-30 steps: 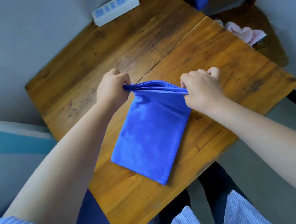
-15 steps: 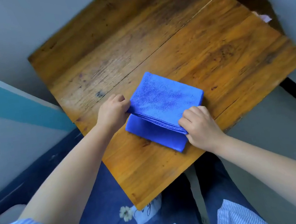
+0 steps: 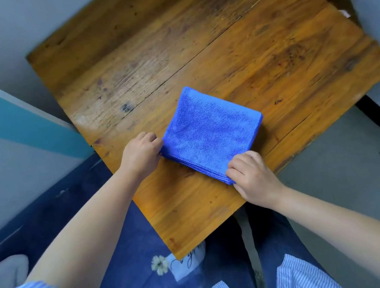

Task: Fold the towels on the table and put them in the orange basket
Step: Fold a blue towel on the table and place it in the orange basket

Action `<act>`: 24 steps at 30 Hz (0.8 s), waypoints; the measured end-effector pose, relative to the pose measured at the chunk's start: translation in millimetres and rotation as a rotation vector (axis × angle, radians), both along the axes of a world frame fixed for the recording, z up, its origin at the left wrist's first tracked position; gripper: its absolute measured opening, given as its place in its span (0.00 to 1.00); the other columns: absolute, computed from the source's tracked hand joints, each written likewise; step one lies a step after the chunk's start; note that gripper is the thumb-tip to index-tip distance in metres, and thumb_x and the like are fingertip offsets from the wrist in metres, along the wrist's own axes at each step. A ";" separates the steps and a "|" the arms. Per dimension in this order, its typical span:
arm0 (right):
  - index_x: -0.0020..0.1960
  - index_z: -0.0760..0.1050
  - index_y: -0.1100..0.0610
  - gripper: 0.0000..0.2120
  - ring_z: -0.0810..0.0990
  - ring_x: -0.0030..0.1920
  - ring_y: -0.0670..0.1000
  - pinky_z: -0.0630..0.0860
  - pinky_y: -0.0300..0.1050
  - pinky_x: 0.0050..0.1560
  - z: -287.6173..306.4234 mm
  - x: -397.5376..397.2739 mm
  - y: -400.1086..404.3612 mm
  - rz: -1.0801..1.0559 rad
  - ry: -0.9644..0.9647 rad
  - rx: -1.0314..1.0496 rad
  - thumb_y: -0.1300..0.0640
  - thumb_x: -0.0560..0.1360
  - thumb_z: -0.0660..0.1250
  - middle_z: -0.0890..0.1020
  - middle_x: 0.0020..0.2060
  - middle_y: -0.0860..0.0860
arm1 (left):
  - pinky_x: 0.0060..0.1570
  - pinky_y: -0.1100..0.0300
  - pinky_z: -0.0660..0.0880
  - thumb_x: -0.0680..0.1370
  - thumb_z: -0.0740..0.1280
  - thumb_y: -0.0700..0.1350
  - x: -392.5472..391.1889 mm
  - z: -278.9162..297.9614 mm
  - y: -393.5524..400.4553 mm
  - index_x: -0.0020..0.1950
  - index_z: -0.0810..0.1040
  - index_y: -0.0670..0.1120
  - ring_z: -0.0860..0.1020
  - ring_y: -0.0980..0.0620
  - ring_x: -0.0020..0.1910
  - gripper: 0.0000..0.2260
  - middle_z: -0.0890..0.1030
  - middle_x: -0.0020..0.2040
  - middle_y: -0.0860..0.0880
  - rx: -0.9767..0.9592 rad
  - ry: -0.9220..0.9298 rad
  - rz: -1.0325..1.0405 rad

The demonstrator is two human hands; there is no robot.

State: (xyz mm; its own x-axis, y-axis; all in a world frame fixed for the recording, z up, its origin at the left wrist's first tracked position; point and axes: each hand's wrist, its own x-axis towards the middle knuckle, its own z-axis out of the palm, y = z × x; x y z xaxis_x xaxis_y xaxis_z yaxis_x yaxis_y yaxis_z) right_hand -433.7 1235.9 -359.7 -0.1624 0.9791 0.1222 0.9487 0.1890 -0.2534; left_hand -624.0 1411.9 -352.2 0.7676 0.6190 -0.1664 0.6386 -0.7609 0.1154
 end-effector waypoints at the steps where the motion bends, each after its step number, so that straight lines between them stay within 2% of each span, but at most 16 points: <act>1: 0.34 0.78 0.60 0.08 0.82 0.36 0.55 0.68 0.45 0.48 -4.1 -0.1 -2.5 0.015 0.001 -0.031 0.67 0.56 0.71 0.80 0.33 0.53 | 0.33 0.54 0.73 0.68 0.67 0.30 -1.2 -4.4 -0.2 0.41 0.77 0.35 0.77 0.41 0.43 0.04 0.79 0.43 0.39 -0.012 0.083 0.035; 3: 0.37 0.79 0.60 0.08 0.82 0.39 0.55 0.76 0.46 0.50 -7.1 0.7 -7.8 0.053 -0.007 -0.090 0.67 0.59 0.66 0.81 0.35 0.53 | 0.40 0.54 0.70 0.72 0.60 0.32 -5.1 -12.0 -2.7 0.51 0.75 0.38 0.73 0.44 0.52 0.09 0.76 0.52 0.41 -0.079 0.214 0.118; 5: 0.40 0.80 0.61 0.15 0.83 0.42 0.56 0.78 0.49 0.51 -6.2 4.8 -11.7 0.095 -0.009 -0.135 0.65 0.63 0.56 0.82 0.38 0.54 | 0.41 0.53 0.70 0.72 0.60 0.31 -6.9 -12.3 -9.5 0.51 0.74 0.38 0.72 0.43 0.52 0.10 0.76 0.51 0.41 -0.097 0.190 0.214; 7: 0.41 0.80 0.63 0.18 0.83 0.43 0.57 0.78 0.51 0.51 -1.8 12.9 -11.0 0.132 -0.005 -0.131 0.65 0.63 0.52 0.82 0.39 0.56 | 0.37 0.51 0.72 0.68 0.63 0.28 -6.4 -10.3 -20.8 0.46 0.76 0.35 0.75 0.40 0.47 0.09 0.77 0.46 0.37 -0.057 0.013 0.288; 9: 0.39 0.80 0.65 0.17 0.83 0.42 0.58 0.78 0.52 0.49 4.4 23.2 -3.2 0.132 0.018 -0.088 0.66 0.64 0.52 0.83 0.38 0.58 | 0.31 0.50 0.74 0.62 0.66 0.25 -2.5 -4.6 -33.2 0.38 0.77 0.33 0.77 0.36 0.39 0.08 0.78 0.39 0.35 -0.013 -0.193 0.332; 11: 0.37 0.80 0.66 0.16 0.83 0.41 0.60 0.79 0.54 0.47 10.1 34.1 13.3 0.071 0.024 -0.042 0.67 0.65 0.53 0.83 0.37 0.60 | 0.31 0.51 0.75 0.61 0.67 0.26 8.2 -1.4 -46.1 0.37 0.77 0.33 0.78 0.36 0.37 0.07 0.79 0.38 0.35 0.031 -0.309 0.381; 13: 0.38 0.81 0.68 0.17 0.83 0.42 0.63 0.79 0.58 0.45 13.6 40.6 38.2 0.005 0.003 -0.001 0.67 0.66 0.53 0.83 0.38 0.62 | 0.41 0.47 0.77 0.65 0.66 0.30 22.9 -5.7 -56.4 0.44 0.79 0.32 0.79 0.34 0.44 0.08 0.80 0.45 0.34 0.014 -0.370 0.460; 14: 0.40 0.81 0.69 0.17 0.83 0.44 0.65 0.79 0.61 0.45 14.7 42.0 49.1 -0.027 -0.012 -0.001 0.68 0.66 0.53 0.83 0.40 0.63 | 0.50 0.45 0.76 0.69 0.65 0.33 32.3 -10.3 -61.3 0.49 0.78 0.32 0.77 0.33 0.51 0.11 0.79 0.51 0.32 -0.028 -0.369 0.498; 15: 0.43 0.81 0.70 0.17 0.82 0.46 0.66 0.78 0.63 0.45 16.8 42.3 61.2 -0.046 -0.029 -0.008 0.68 0.66 0.54 0.83 0.43 0.64 | 0.61 0.45 0.70 0.73 0.64 0.36 41.6 -13.8 -63.3 0.57 0.75 0.32 0.72 0.33 0.62 0.15 0.74 0.60 0.32 -0.095 -0.335 0.546; 16: 0.46 0.80 0.70 0.16 0.81 0.48 0.68 0.77 0.65 0.46 18.2 40.3 72.8 -0.055 -0.052 -0.019 0.70 0.65 0.56 0.83 0.46 0.65 | 0.70 0.48 0.60 0.77 0.61 0.40 48.3 -17.3 -63.8 0.65 0.69 0.33 0.63 0.36 0.70 0.19 0.67 0.69 0.34 -0.176 -0.267 0.601; 17: 0.50 0.79 0.70 0.17 0.80 0.51 0.69 0.75 0.67 0.48 17.3 37.4 84.6 -0.051 -0.074 -0.029 0.71 0.64 0.59 0.82 0.49 0.66 | 0.73 0.51 0.50 0.79 0.57 0.44 51.4 -22.7 -62.4 0.71 0.62 0.36 0.54 0.40 0.75 0.22 0.59 0.74 0.37 -0.222 -0.211 0.650; 18: 0.54 0.77 0.70 0.19 0.77 0.55 0.70 0.73 0.67 0.53 15.2 33.7 96.5 -0.013 -0.100 -0.067 0.71 0.65 0.62 0.80 0.54 0.66 | 0.74 0.53 0.45 0.80 0.54 0.47 51.3 -28.5 -59.9 0.74 0.55 0.37 0.48 0.43 0.76 0.25 0.53 0.76 0.40 -0.234 -0.175 0.691; 19: 0.60 0.74 0.68 0.20 0.72 0.62 0.69 0.69 0.65 0.61 13.4 30.5 107.6 0.023 -0.119 -0.120 0.69 0.68 0.61 0.75 0.61 0.65 | 0.74 0.54 0.43 0.81 0.52 0.49 50.4 -34.3 -57.7 0.75 0.51 0.39 0.45 0.44 0.76 0.26 0.49 0.77 0.41 -0.237 -0.143 0.717; 21: 0.71 0.61 0.61 0.22 0.57 0.73 0.61 0.52 0.54 0.73 7.9 28.1 125.6 0.080 -0.119 -0.247 0.63 0.77 0.55 0.60 0.73 0.59 | 0.73 0.54 0.41 0.81 0.51 0.51 47.2 -41.9 -56.5 0.75 0.47 0.39 0.43 0.45 0.76 0.28 0.47 0.77 0.42 -0.236 -0.095 0.705; 22: 0.73 0.56 0.58 0.23 0.51 0.75 0.58 0.46 0.50 0.74 4.4 26.5 135.4 0.110 -0.130 -0.293 0.59 0.79 0.53 0.54 0.75 0.55 | 0.73 0.53 0.41 0.81 0.50 0.52 44.6 -44.5 -56.7 0.76 0.46 0.40 0.43 0.46 0.76 0.28 0.47 0.77 0.42 -0.231 -0.076 0.693; 24: 0.74 0.53 0.56 0.24 0.47 0.76 0.56 0.42 0.49 0.74 -2.7 20.9 152.4 0.189 -0.176 -0.316 0.55 0.80 0.52 0.50 0.75 0.54 | 0.73 0.53 0.41 0.81 0.50 0.53 41.4 -49.0 -56.2 0.76 0.46 0.40 0.44 0.47 0.76 0.28 0.47 0.77 0.43 -0.214 -0.057 0.673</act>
State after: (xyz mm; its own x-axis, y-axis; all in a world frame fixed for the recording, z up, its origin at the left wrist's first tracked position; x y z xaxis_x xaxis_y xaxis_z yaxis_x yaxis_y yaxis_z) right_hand -412.8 1388.3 -362.4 -0.3349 0.9147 -0.2261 0.9388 0.3032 -0.1638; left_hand -582.6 1355.7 -401.2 0.2411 0.9201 -0.3086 0.9506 -0.1598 0.2660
